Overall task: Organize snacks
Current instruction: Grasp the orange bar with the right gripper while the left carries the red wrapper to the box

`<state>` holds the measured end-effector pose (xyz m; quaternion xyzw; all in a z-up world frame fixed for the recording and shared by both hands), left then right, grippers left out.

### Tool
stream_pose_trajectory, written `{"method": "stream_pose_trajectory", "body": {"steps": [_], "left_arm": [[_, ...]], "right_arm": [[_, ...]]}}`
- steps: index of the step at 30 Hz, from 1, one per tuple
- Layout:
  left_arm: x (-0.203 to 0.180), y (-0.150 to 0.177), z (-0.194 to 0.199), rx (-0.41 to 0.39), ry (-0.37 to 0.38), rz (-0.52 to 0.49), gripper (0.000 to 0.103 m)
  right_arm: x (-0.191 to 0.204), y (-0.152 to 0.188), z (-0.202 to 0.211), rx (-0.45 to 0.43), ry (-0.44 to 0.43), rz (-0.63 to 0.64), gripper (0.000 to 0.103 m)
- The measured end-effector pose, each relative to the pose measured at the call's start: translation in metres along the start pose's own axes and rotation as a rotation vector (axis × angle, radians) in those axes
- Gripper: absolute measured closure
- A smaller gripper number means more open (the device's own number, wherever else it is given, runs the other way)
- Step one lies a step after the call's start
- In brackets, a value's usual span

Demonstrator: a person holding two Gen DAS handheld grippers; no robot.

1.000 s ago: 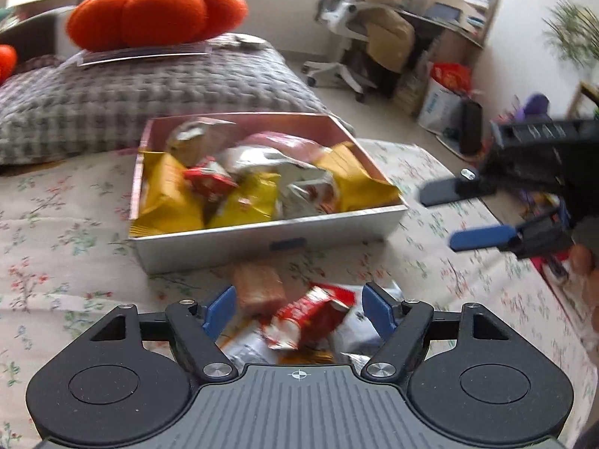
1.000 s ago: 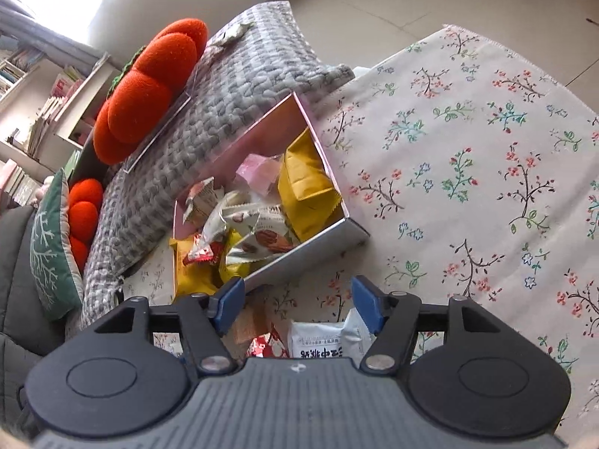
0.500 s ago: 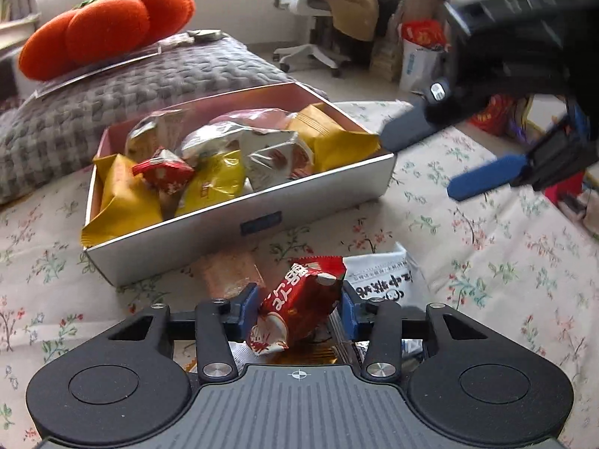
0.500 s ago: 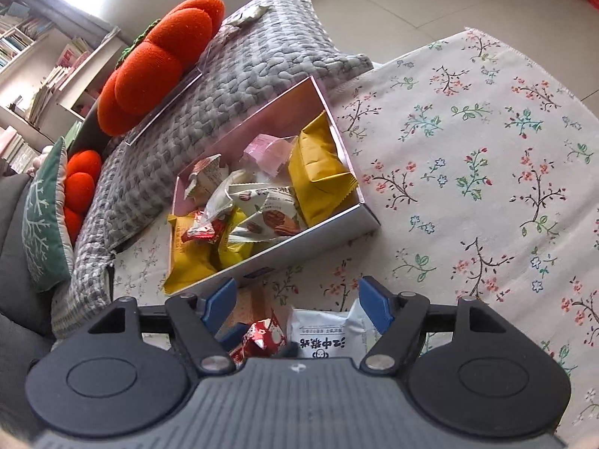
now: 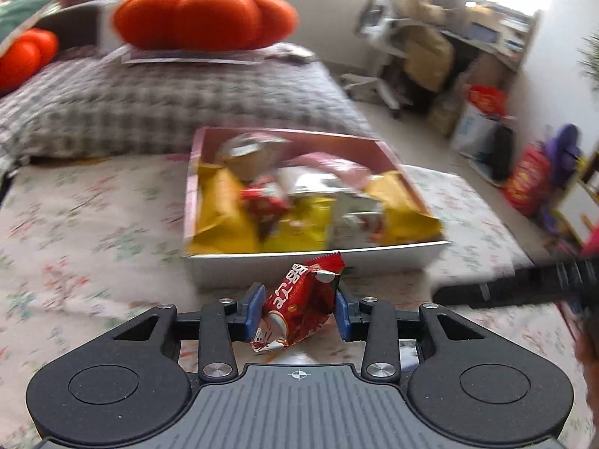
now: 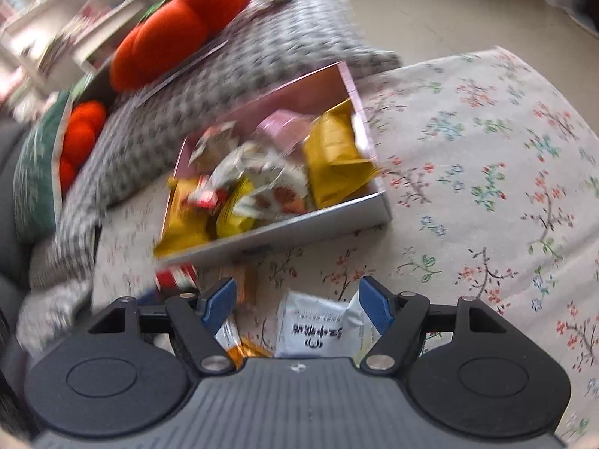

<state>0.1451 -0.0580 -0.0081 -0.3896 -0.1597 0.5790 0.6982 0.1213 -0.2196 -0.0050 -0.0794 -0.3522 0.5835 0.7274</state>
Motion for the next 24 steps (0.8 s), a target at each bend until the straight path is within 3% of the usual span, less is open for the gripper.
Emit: {"method": "stream_pose_trajectory", "body": {"steps": [6,10,12,18,21,22,23,24], "left_arm": [[0.015,0.004,-0.004,0.032,-0.057,0.045,0.067],[0.023,0.001,0.001,0.026,-0.079,0.090,0.067],[0.034,-0.001,0.003,0.022,-0.104,0.138,0.067],[0.062,0.001,0.002,0.034,-0.173,0.235,0.067],[0.063,0.004,0.000,0.048,-0.162,0.259,0.067],[0.063,0.004,0.000,0.049,-0.163,0.260,0.067],[0.064,0.004,0.001,0.048,-0.166,0.260,0.067],[0.065,0.003,0.001,0.046,-0.166,0.261,0.067]], "right_arm": [[0.037,0.043,-0.021,0.126,-0.008,0.255,0.039],[0.054,0.057,-0.028,0.152,-0.059,0.296,0.042],[0.065,0.061,-0.029,0.144,-0.103,0.317,0.046],[0.085,0.068,-0.043,0.061,-0.127,0.422,0.042],[0.092,0.075,-0.058,0.039,-0.087,0.507,0.041],[0.093,0.078,-0.064,0.040,-0.061,0.536,0.044],[0.092,0.082,-0.071,0.057,-0.031,0.561,0.065],[0.090,0.083,-0.073,0.053,-0.005,0.567,0.068]]}}
Point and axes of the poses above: each gripper's, at about its wrist camera, not at the fingertips, and z roughly against the way its jaws point, x to its left, y to its underside, the point moved 8 cm from there along -z, roughly the way its jaws point, and after that the axes turned 5 degrees about -x, right-handed, at the moved point
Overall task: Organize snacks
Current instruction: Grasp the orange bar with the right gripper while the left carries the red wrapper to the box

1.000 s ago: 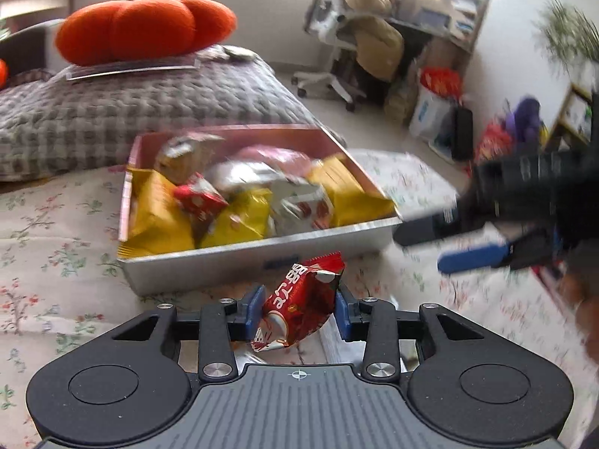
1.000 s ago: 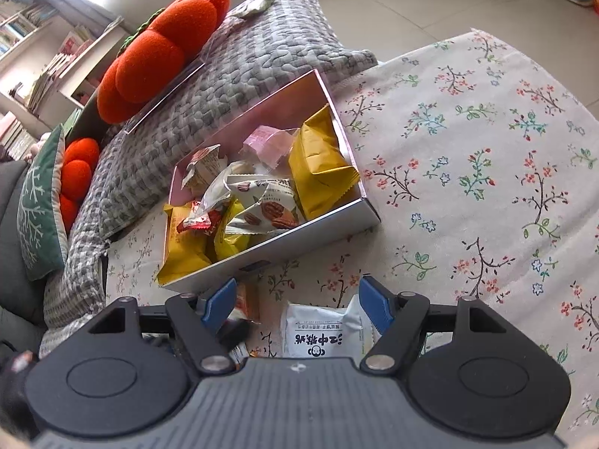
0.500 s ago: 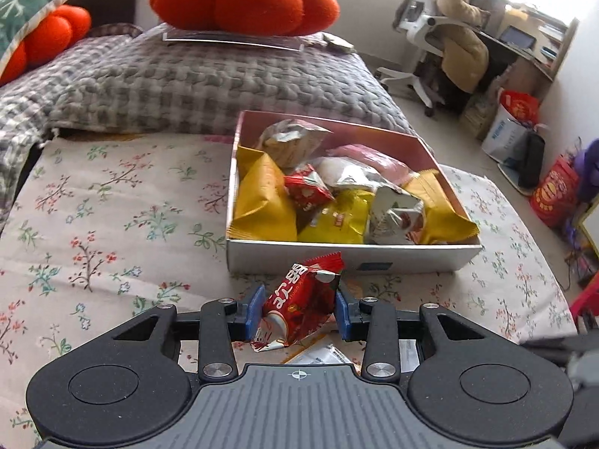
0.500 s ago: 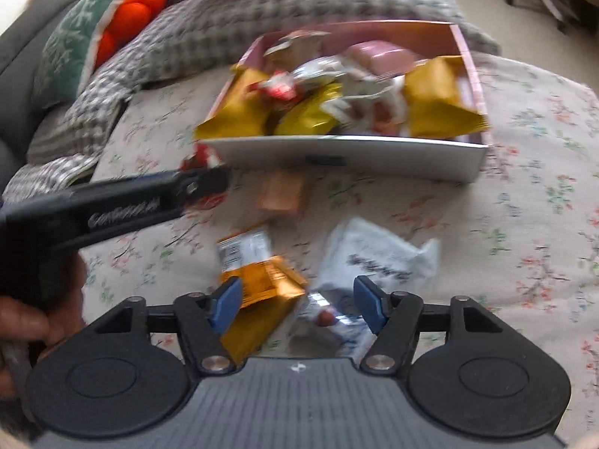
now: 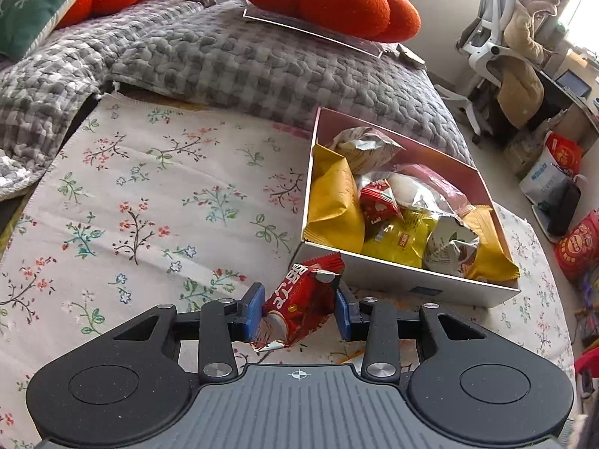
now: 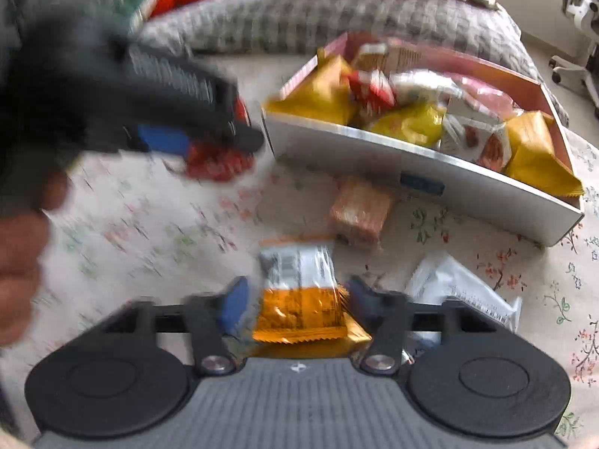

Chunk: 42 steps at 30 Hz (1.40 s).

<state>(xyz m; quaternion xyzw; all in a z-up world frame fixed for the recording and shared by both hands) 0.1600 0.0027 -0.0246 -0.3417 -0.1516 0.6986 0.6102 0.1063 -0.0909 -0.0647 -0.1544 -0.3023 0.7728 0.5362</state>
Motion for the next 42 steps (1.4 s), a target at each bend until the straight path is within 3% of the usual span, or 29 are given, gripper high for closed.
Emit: {"method": "stream_pose_trajectory", "body": {"steps": [3,6,12,16,25,33,42], "left_arm": [[0.001,-0.002,0.002,-0.005,0.009,0.012,0.067],[0.000,-0.001,0.002,-0.004,0.008,0.007,0.067],[-0.002,0.002,0.000,0.005,0.008,0.002,0.067],[-0.004,0.002,0.001,0.000,0.011,-0.005,0.067],[-0.009,-0.001,0.003,-0.017,0.025,-0.014,0.067],[-0.030,-0.011,0.009,-0.062,0.098,-0.055,0.067],[-0.066,-0.027,-0.013,-0.104,0.158,-0.172,0.067]], "right_arm": [[-0.002,-0.012,0.019,-0.047,-0.050,-0.078,0.068],[-0.011,-0.027,0.038,-0.123,-0.037,-0.107,0.068],[-0.039,-0.021,0.033,-0.063,-0.024,-0.226,0.068],[-0.042,-0.031,0.052,-0.110,-0.063,-0.259,0.068],[-0.074,-0.034,0.060,-0.147,-0.042,-0.393,0.068],[-0.100,-0.037,0.067,-0.193,-0.028,-0.511,0.068],[-0.112,-0.038,0.066,-0.208,-0.063,-0.605,0.068]]}}
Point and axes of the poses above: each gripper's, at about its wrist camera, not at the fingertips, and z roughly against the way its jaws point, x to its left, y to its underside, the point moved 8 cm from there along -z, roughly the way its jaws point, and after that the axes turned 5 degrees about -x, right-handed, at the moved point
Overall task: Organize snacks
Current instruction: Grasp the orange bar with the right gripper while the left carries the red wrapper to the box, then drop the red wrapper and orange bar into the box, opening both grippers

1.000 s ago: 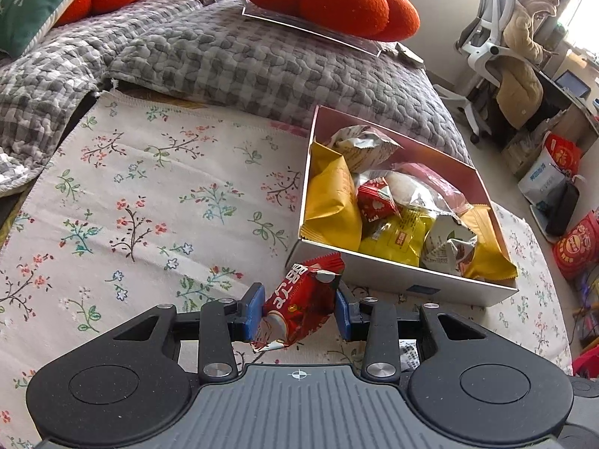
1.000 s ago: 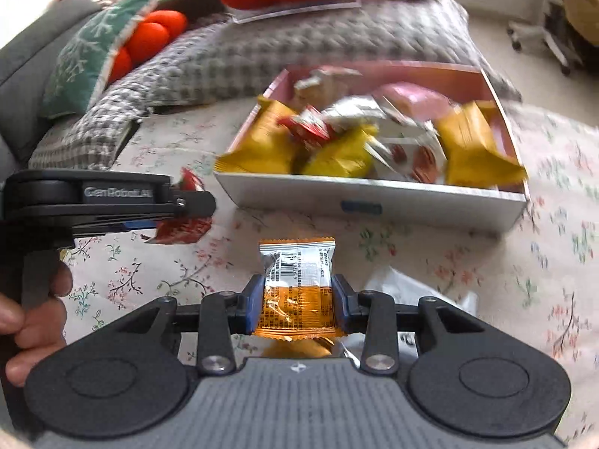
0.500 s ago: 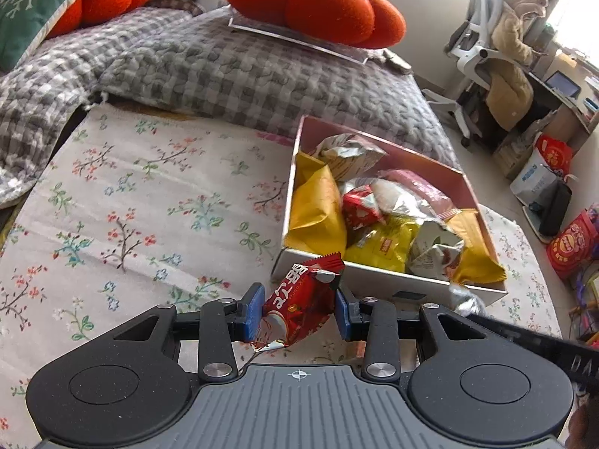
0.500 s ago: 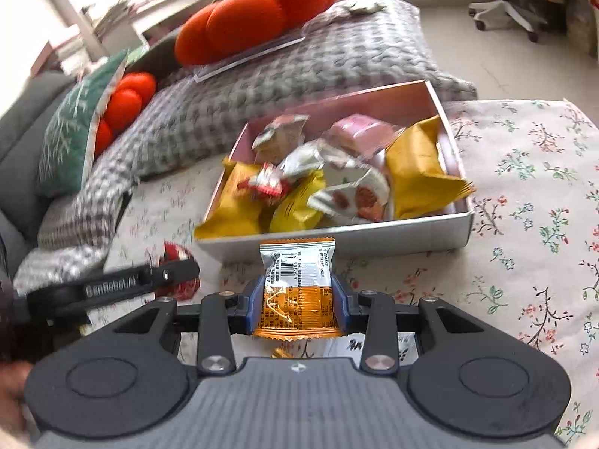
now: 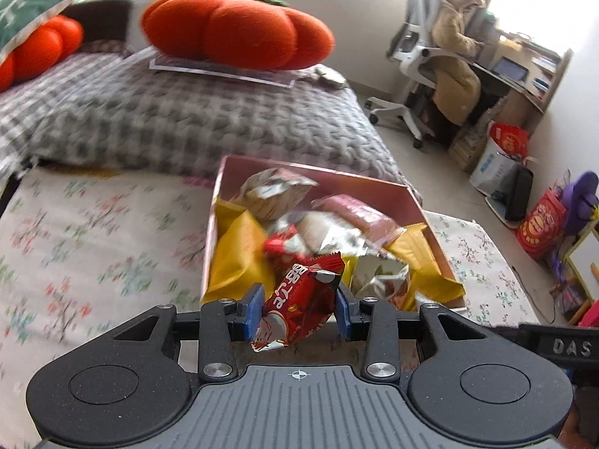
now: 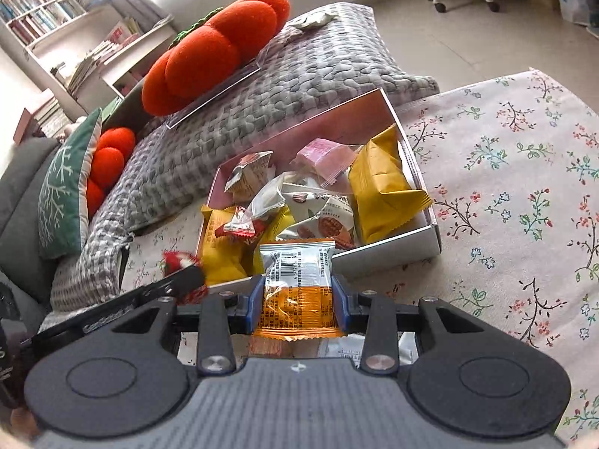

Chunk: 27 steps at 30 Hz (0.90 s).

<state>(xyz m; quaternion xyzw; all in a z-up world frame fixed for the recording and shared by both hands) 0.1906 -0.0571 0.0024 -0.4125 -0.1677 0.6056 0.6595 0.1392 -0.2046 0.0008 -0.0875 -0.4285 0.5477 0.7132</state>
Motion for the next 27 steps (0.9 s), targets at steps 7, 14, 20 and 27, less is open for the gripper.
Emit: {"method": "stream_pose_trajectory", "body": {"steps": [7,14,20,27], "left_arm": [[-0.014,0.000,-0.039,-0.001,0.015,-0.168,0.066],[-0.015,0.005,-0.049,-0.023,0.031,-0.274,0.065],[-0.011,0.000,-0.050,-0.053,0.053,-0.306,0.060],[-0.006,-0.015,-0.036,-0.111,0.064,-0.295,0.046]], "right_arm": [[-0.008,-0.006,-0.002,-0.006,-0.003,-0.036,0.068],[-0.007,-0.022,-0.014,-0.022,-0.044,-0.073,0.068],[0.001,-0.034,-0.034,-0.012,-0.115,-0.117,0.068],[-0.001,-0.054,-0.038,-0.073,-0.129,-0.154,0.068]]}}
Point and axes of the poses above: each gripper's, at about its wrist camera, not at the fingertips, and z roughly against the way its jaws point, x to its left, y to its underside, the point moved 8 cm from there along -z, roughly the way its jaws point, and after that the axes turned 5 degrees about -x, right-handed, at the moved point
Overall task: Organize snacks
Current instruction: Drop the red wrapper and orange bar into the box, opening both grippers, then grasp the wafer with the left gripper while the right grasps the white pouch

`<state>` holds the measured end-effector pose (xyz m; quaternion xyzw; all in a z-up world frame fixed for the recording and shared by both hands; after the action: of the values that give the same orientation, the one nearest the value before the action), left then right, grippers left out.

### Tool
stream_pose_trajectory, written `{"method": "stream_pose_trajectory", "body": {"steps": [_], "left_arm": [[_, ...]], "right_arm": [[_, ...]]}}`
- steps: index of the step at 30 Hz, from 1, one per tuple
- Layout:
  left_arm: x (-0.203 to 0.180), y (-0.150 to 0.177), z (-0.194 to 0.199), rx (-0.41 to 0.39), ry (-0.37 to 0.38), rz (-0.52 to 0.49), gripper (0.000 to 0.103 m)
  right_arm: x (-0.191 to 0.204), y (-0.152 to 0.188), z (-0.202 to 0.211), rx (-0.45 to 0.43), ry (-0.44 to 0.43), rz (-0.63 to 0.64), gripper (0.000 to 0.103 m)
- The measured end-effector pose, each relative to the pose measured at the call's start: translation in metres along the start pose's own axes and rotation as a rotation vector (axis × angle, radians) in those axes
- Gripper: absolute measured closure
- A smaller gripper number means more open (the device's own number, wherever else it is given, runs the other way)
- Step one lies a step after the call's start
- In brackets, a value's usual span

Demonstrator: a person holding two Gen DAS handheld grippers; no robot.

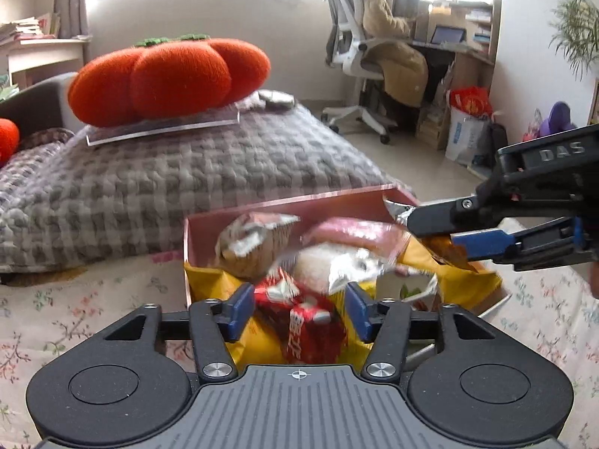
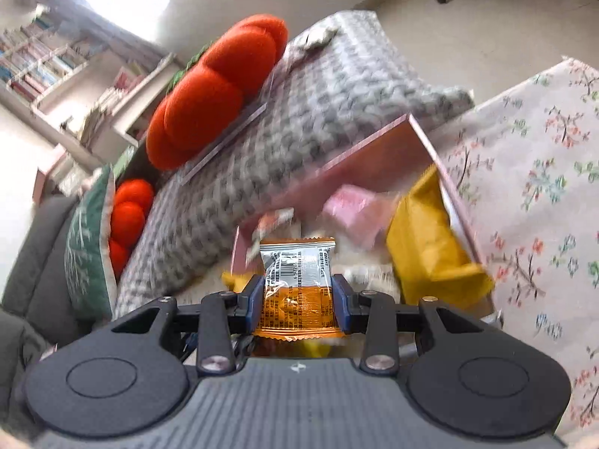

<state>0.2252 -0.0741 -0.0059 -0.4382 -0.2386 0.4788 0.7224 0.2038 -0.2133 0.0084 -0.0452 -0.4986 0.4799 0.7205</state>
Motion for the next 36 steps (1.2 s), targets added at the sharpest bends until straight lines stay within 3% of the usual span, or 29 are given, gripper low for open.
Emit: {"method": "stream_pose_trajectory", "body": {"steps": [4,10,16,21,29,33,36], "left_arm": [[0.004,-0.010,0.010,-0.032,-0.004,0.020,0.041],[0.019,-0.023,0.031,-0.058,-0.038,0.110,0.039],[0.037,-0.021,0.046,-0.024,-0.084,0.226,0.037],[0.035,-0.007,0.053,0.057,-0.078,0.302,0.036],[0.011,0.024,0.064,0.172,-0.081,0.270,0.034],[-0.007,0.041,0.063,0.222,-0.052,0.265,0.034],[-0.017,0.051,0.055,0.252,-0.035,0.269,0.034]], "right_arm": [[-0.006,-0.010,0.001,-0.042,-0.011,-0.034,0.065],[-0.012,-0.010,0.004,-0.068,0.022,-0.045,0.053],[-0.008,-0.019,0.021,-0.080,0.040,-0.032,0.049],[0.001,-0.014,0.035,-0.044,0.119,0.091,0.044],[0.004,0.005,0.067,0.008,0.207,0.355,0.037],[0.005,0.008,0.079,0.010,0.217,0.418,0.031],[0.005,0.021,0.080,0.061,0.201,0.467,0.031]]}}
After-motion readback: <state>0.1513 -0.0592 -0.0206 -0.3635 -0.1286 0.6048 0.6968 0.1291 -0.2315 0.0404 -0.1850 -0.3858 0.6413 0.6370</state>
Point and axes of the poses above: each gripper's, at about its wrist camera, not at the fingertips, and z roughly against the way its jaws point, x to its left, y to its underside, the point moved 8 cm from there along -z, roughly the way its jaws point, and after that the axes turned 5 degrees about -x, right-handed, at the moved point
